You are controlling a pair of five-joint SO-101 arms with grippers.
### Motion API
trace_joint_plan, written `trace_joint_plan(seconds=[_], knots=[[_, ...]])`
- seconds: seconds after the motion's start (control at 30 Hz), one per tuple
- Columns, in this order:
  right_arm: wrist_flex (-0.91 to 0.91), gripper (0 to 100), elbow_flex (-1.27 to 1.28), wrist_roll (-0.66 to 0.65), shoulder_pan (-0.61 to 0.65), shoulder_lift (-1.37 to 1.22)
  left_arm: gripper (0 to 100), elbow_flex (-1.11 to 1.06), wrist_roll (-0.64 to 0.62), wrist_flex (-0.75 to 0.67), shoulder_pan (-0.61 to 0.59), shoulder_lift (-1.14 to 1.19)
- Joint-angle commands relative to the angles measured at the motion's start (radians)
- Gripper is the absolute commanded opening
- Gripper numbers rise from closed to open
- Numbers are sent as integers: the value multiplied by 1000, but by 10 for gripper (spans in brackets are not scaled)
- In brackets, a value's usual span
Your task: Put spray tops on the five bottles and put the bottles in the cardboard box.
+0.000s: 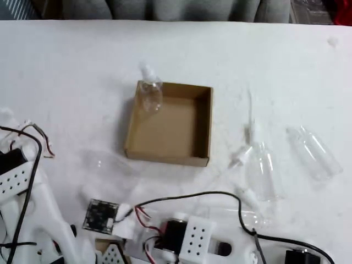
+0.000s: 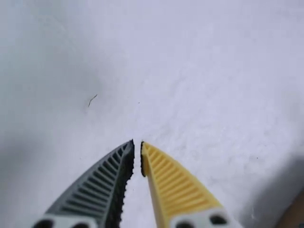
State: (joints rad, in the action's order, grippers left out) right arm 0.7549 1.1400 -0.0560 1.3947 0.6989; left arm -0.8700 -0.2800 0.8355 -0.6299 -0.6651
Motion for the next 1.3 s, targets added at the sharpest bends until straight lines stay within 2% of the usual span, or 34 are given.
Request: trace_joint_plan(seconds=[0.0, 0.17, 0.3, 0.57, 0.7, 1.07, 1.27], knots=[[-21, 124, -49, 54, 25, -4, 24, 43, 8, -31, -5, 1], [-28, 124, -54, 77, 96, -53, 24, 43, 6, -31, -1, 1], [-96, 123, -49, 94, 85, -122, 24, 43, 6, -31, -1, 1], [-180, 110, -55, 94, -10, -246, 24, 43, 6, -31, -1, 1], [-213, 12, -55, 94, -82, -246, 24, 41, 6, -31, -1, 1], [-206, 15, -74, 100, -300, -246, 24, -3, 6, -61, -2, -1], [-96, 15, -106, 94, -335, -246, 24, -29, 6, -114, -7, -1]])
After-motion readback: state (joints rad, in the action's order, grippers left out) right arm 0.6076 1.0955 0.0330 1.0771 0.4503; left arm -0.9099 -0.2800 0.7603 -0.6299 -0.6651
